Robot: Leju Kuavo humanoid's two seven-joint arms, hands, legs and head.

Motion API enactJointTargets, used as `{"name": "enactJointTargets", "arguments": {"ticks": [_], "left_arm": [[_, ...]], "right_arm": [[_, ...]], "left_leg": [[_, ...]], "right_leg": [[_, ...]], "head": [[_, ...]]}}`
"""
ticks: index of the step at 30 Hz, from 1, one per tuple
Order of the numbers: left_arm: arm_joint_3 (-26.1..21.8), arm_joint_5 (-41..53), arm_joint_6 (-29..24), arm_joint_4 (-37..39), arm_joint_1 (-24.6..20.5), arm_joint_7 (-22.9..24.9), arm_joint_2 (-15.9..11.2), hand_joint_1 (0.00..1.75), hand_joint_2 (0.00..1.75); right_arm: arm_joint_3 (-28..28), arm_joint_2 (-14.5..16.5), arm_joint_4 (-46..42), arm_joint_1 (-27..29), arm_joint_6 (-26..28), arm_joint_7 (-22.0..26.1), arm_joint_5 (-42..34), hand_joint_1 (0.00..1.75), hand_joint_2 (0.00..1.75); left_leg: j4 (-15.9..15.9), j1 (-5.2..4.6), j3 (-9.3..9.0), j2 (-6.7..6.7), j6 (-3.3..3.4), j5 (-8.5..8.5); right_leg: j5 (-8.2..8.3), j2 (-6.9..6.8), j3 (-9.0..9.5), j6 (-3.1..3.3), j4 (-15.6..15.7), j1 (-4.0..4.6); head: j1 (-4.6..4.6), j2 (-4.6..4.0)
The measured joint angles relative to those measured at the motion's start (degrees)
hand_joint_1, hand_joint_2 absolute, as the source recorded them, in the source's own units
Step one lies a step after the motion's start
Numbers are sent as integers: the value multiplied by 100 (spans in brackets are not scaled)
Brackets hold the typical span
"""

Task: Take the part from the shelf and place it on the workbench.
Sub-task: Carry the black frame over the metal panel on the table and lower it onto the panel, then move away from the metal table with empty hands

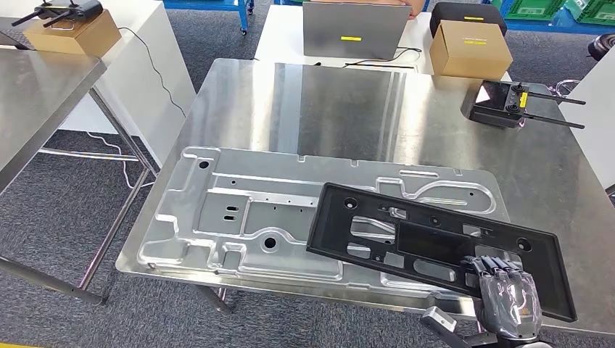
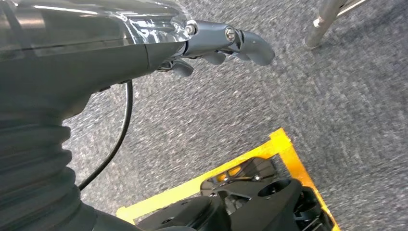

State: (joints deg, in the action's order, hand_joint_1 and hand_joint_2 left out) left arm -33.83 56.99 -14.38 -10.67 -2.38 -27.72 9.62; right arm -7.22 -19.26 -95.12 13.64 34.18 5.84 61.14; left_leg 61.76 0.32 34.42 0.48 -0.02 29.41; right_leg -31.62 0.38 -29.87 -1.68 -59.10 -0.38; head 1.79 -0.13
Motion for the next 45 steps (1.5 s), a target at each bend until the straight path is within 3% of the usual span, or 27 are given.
{"name": "enactJointTargets", "arguments": {"ticks": [4,8,10,14,15,19,29,33,37,42,45], "left_arm": [[-9,-1,-47,0,0,-20,0,0,175],[-16,-2,-64,0,0,-37,-4,0,175],[-22,-11,-64,0,0,-35,-5,0,175],[-38,-38,-64,0,0,-27,-8,0,0],[-40,-41,-64,0,0,-27,-9,0,0],[-44,-42,-67,0,1,-28,-14,0,175],[-48,-40,-96,0,1,-26,-23,0,175],[-55,-40,-99,0,3,-15,-24,0,175],[-101,-43,-126,0,5,-8,-24,0,175],[-187,-47,-185,0,12,-3,-24,0,175],[-213,-49,-196,0,16,-8,-24,0,175]], "right_arm": [[58,49,-1,15,2,77,-50,175,175],[89,84,-1,26,5,94,-51,0,0],[99,100,-1,31,8,104,-50,0,0],[116,126,-1,52,9,134,-46,0,0],[118,131,-1,56,9,135,-46,0,0],[120,150,-1,73,7,135,-45,0,0],[122,172,-1,87,11,136,-39,0,0],[244,219,-150,122,313,298,13,0,0],[741,618,-816,232,552,1244,-187,0,0],[1435,1468,-1928,403,569,2859,-1088,0,0],[1651,1889,-2552,517,570,3342,-1466,0,0]], "left_leg": [[0,0,0,0,0,0],[0,0,0,0,0,0],[0,0,-1,0,0,0],[0,0,-1,-1,0,0],[0,0,-1,-1,0,0],[0,0,-2,-1,0,0],[0,0,-3,-1,0,0],[0,0,-2,-1,0,0],[-1,1,-4,0,0,0],[-7,4,-6,-2,-1,0],[-8,6,-6,-2,-1,1]], "right_leg": [[0,0,0,0,0,0],[0,0,0,0,0,0],[0,0,0,0,0,0],[0,0,0,0,0,0],[0,1,0,0,0,0],[0,1,0,0,0,0],[0,1,0,0,0,0],[0,0,1,0,0,0],[-1,0,-4,1,0,1],[-3,1,-5,5,0,5],[-5,1,-5,7,0,6]], "head": [[0,0],[0,0],[1,0],[1,0],[2,0],[2,0],[2,0],[1,0],[2,0],[5,0],[10,0]]}}
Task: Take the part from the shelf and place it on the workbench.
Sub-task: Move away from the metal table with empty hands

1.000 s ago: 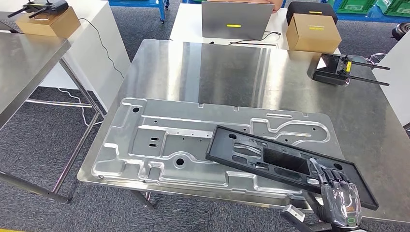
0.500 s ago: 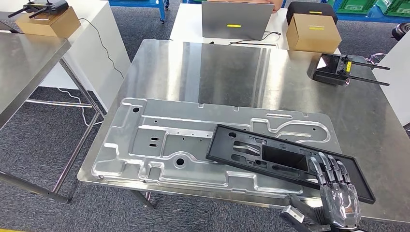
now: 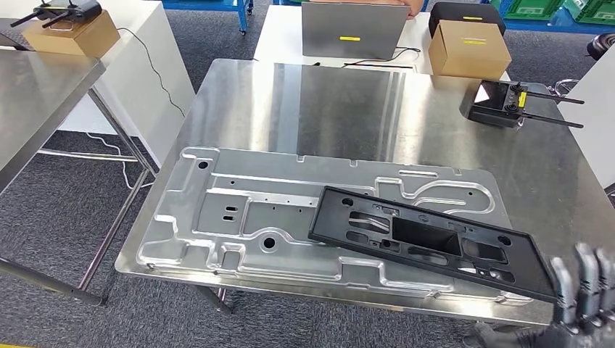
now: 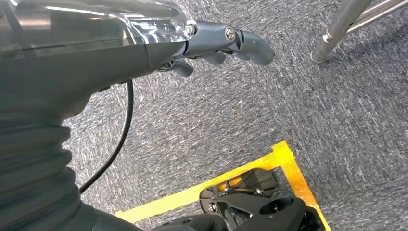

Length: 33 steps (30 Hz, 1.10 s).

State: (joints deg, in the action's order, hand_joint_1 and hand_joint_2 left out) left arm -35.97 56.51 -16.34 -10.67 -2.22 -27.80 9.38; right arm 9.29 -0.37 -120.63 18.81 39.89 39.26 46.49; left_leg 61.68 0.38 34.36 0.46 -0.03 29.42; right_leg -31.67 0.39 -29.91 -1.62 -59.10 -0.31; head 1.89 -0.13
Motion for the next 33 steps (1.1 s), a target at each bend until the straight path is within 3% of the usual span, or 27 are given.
{"name": "enactJointTargets", "arguments": {"ticks": [5,14,18,24,33], "left_arm": [[-73,-41,72,0,0,-86,2,0,175],[-132,-66,18,0,-1,-156,2,0,175],[-203,-150,-127,0,-7,-264,2,0,0],[-389,-266,-95,0,-24,-485,2,0,0],[-520,-272,-53,0,-61,-482,3,0,0]], "right_arm": [[60,342,-745,84,-1,70,-6,0,0],[-45,504,-1371,116,-6,78,94,0,0],[-494,423,-1575,215,-10,80,417,0,0],[-1212,299,-1682,371,-11,53,1455,0,0],[-1253,246,-1680,427,-11,34,1491,0,0]], "left_leg": [[0,-1,-2,0,0,0],[1,-1,-7,0,0,0],[0,0,-7,0,0,0],[-1,1,-9,-1,0,0],[0,0,-13,-1,0,0]], "right_leg": [[0,0,3,0,0,0],[0,0,7,0,1,0],[0,0,8,0,0,0],[0,0,8,1,0,1],[0,1,12,1,1,1]], "head": [[-1,0],[-2,0],[-1,0],[2,0],[1,0]]}}
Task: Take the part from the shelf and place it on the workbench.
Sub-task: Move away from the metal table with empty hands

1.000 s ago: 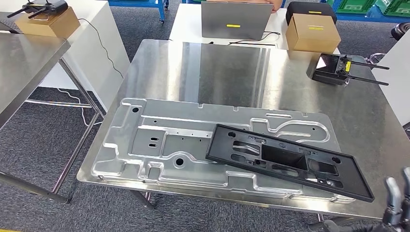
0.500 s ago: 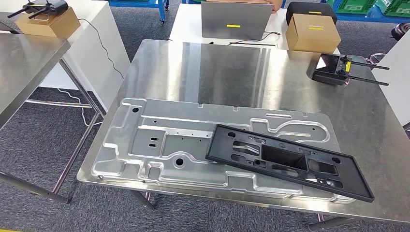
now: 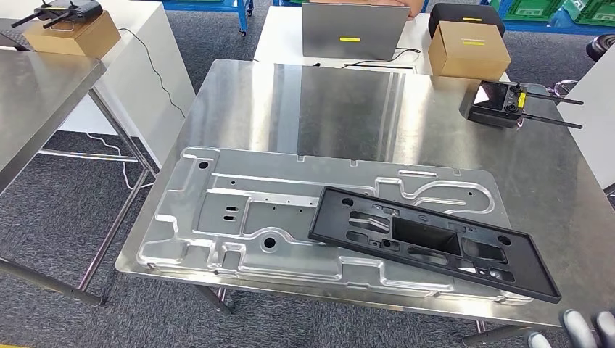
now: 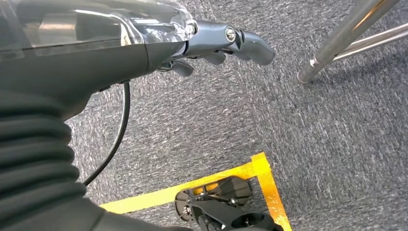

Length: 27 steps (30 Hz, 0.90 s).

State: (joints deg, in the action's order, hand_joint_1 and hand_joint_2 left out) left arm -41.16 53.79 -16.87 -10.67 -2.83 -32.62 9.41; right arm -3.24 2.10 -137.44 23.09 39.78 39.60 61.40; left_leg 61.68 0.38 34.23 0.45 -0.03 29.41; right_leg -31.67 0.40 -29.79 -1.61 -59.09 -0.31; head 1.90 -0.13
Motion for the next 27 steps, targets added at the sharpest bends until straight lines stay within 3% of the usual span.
{"name": "enactJointTargets", "arguments": {"ticks": [9,12,14,16,18,20,21,22,24,25,27], "left_arm": [[-39,14,0,0,-16,3,1,0,0],[-39,28,-7,0,-20,3,1,0,0],[-39,40,-18,0,-22,2,7,0,0],[-42,49,-31,0,-26,2,15,0,0],[-43,56,-44,0,-27,3,20,0,0],[-45,61,-50,0,-25,3,22,0,0],[-47,62,-50,0,-25,3,22,0,0],[-48,63,-50,0,-26,3,23,0,0],[-51,66,-51,-1,-28,3,23,0,0],[-52,67,-51,-1,-29,2,23,0,0],[-55,68,-52,-2,-31,2,22,0,0]], "right_arm": [[2,0,16,2,0,0,-73,0,0],[3,1,35,-1,0,0,-133,0,0],[5,2,41,-3,0,0,-159,0,0],[9,2,52,-7,0,-1,-185,0,0],[10,2,73,-9,0,-2,-212,0,0],[7,2,102,-8,0,-1,-227,0,0],[5,2,113,-8,0,-1,-229,0,0],[3,2,121,-8,0,-1,-230,0,0],[2,2,131,-12,0,-1,-231,0,0],[2,3,134,-13,0,-1,-233,0,0],[-2,4,144,-13,0,-1,-237,0,0]], "left_leg": [[13,-43,2,1,9,8],[9,-69,2,0,32,11],[-57,-28,-26,-8,73,-25],[-128,34,-61,-25,112,-62],[-140,58,-69,-43,119,-67],[-139,84,-72,-53,109,-63],[-137,105,-78,-52,93,-60],[-134,131,-89,-48,65,-55],[-112,165,-103,-32,-31,-39],[-103,165,-102,-23,-85,-36],[-122,154,-103,-12,-181,-60]], "right_leg": [[3,0,2,-9,11,-33],[11,0,6,-38,26,-51],[-14,0,8,-70,9,-44],[-209,0,-124,-91,-280,-37],[-533,-1,-482,-112,-968,-58],[-631,-2,-768,-144,-1465,-94],[-516,-2,-769,-164,-1417,-114],[-314,-3,-662,-191,-1158,-139],[71,3,-324,-251,-398,-179],[171,16,-212,-252,-136,-184],[191,43,-172,-199,-2,-157]], "head": [[0,0],[2,0],[5,0],[-15,0],[-62,0],[-91,0],[-93,0],[-97,0],[-122,0],[-132,0],[-129,0]]}}
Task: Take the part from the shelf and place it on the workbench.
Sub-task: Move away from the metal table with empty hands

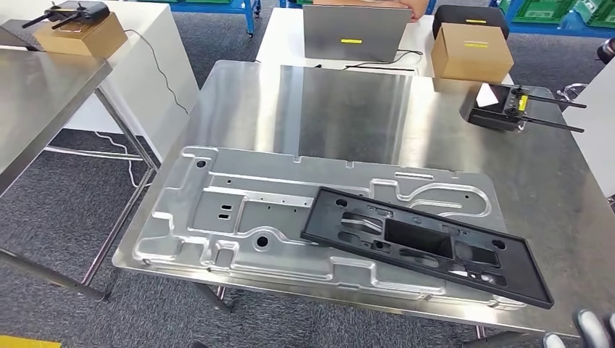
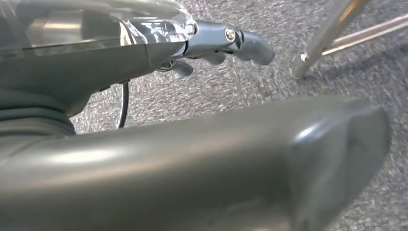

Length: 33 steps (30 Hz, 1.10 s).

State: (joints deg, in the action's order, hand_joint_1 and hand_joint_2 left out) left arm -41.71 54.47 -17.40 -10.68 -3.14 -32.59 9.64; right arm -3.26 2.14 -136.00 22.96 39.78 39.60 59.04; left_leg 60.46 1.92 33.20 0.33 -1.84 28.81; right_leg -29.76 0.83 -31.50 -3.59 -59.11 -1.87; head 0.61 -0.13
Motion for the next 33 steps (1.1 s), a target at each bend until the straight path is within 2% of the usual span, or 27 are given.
{"name": "enactJointTargets", "arguments": {"ticks": [2,3,4,7,8,9,10,12,13,14,17,18,19,20,22,23,24,25,27,28,29,31,33], "left_arm": [[-3,0,0,1,1,1,1,0,0],[-4,0,0,1,1,2,2,0,0],[-6,0,0,1,1,4,3,0,0],[-7,2,0,2,2,18,8,0,0],[-7,3,1,2,3,20,9,0,0],[-8,2,1,2,4,20,9,0,0],[-8,2,1,2,4,20,9,0,0],[-8,2,0,2,1,20,9,0,0],[-8,3,-1,2,-2,19,13,0,0],[-8,4,-3,2,-2,19,18,0,0],[-8,16,-13,2,4,19,28,0,0],[-8,19,-16,1,1,19,28,0,0],[-8,20,-21,1,-3,19,28,0,0],[-8,21,-23,0,-7,19,29,0,0],[-8,25,-26,1,-5,19,31,0,0],[-8,29,-25,1,-1,20,32,0,0],[-8,33,-25,2,1,20,33,0,0],[-8,36,-24,2,2,20,33,0,0],[-8,38,-24,2,-2,19,37,0,0],[-8,38,-24,2,-3,19,42,0,0],[-8,39,-24,2,-4,18,48,0,0],[-8,39,-24,2,-6,18,57,0,0],[-9,39,-24,2,-6,18,59,0,0]], "right_arm": [[-3,1,3,2,0,0,-6,0,0],[-3,1,4,-4,0,-4,-28,0,0],[-2,-1,11,-22,0,-12,-62,0,0],[3,-28,88,-131,-2,-44,-187,0,0],[3,-43,119,-154,-2,-47,-203,0,0],[3,-54,141,-160,-2,-42,-197,0,0],[2,-61,156,-155,-2,-30,-177,0,0],[-4,-62,169,-125,-2,0,-114,0,0],[-6,-61,169,-107,-2,11,-92,0,0],[-7,-59,169,-94,-2,16,-81,0,0],[-4,-54,169,-74,-2,18,-83,0,0],[-3,-52,169,-67,-2,18,-85,0,0],[-3,-51,169,-61,-2,18,-87,0,0],[-2,-50,169,-58,-2,18,-90,0,0],[-1,-50,171,-55,-2,18,-93,0,0],[0,-50,173,-53,-2,18,-95,0,0],[0,-50,176,-52,-2,18,-97,0,0],[-1,-50,178,-51,-2,18,-99,0,0],[-1,-50,180,-52,-2,18,-100,0,0],[-1,-49,180,-53,-2,18,-101,0,0],[0,-49,180,-52,-2,18,-102,0,0],[0,-48,180,-47,-2,18,-104,0,0],[0,-45,180,-46,-2,18,-105,0,0]], "left_leg": [[-35,24,-13,7,-69,-17],[21,34,8,6,-87,42],[186,35,70,4,-93,169],[1248,-8,471,-2,-84,748],[1503,-22,549,-2,-77,833],[1550,-32,529,-2,-67,811],[1352,-38,395,-2,-55,685],[578,-45,-34,1,-31,369],[261,-52,-191,4,-15,274],[76,-62,-271,7,2,235],[20,-91,-239,9,92,203],[14,-90,-218,2,137,177],[6,-84,-191,-8,183,148],[1,-80,-157,-23,225,120],[3,-95,-81,-51,271,77],[5,-104,-46,-64,281,55],[7,-111,-17,-72,283,34],[8,-116,4,-76,282,16],[8,-123,22,-76,269,-14],[10,-130,30,-74,248,-32],[11,-136,39,-73,218,-53],[2,-137,54,-72,143,-107],[24,-134,73,-65,81,-92]], "right_leg": [[33,-4,-17,99,3,2],[50,-13,-22,147,10,-3],[67,-25,-29,190,19,-9],[96,-48,-65,263,18,16],[102,-51,-73,269,15,28],[106,-53,-76,270,12,36],[108,-54,-74,267,7,38],[107,-53,-71,246,-17,48],[109,-51,-80,226,-35,61],[118,-49,-91,196,-44,71],[157,-43,-115,94,-27,63],[106,-43,-134,70,-61,56],[-21,-43,-189,55,-188,56],[-216,-44,-288,46,-429,57],[-641,-45,-556,40,-1134,64],[-748,-45,-641,39,-1411,65],[-745,-45,-637,43,-1511,65],[-639,-45,-524,49,-1393,67],[-313,-45,-52,82,-658,80],[-206,-45,174,104,-283,99],[-153,-45,322,124,-18,119],[-138,-44,383,158,138,159],[-74,-55,332,222,176,129]], "head": [[29,0],[46,0],[69,0],[191,0],[223,0],[245,0],[263,0],[311,0],[330,0],[330,0],[269,0],[249,0],[216,0],[174,0],[94,0],[75,0],[62,0],[54,0],[36,0],[29,0],[24,0],[25,0],[28,0]]}}
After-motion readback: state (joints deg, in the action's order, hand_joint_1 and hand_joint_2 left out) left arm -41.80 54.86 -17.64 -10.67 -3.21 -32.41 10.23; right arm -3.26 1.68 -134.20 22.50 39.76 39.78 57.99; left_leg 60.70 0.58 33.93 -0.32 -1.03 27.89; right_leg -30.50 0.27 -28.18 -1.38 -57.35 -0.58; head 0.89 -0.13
